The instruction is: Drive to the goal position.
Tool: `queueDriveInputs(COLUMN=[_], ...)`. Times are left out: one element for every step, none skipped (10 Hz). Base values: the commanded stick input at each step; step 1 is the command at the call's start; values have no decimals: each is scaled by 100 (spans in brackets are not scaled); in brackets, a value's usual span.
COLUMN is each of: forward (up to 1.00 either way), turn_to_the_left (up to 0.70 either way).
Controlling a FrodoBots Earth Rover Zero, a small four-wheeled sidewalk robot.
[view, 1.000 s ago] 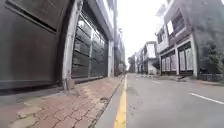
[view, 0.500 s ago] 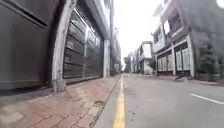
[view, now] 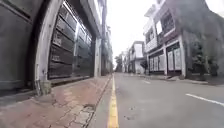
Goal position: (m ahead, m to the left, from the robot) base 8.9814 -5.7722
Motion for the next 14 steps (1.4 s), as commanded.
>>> queueDriveInputs(forward=[50,50,50,50,50,50,50,50,50,50,50,50,50,50], turn_to_the_left=[-47,0,0,0,0,0,0,0,0,0,0,0,0,0])
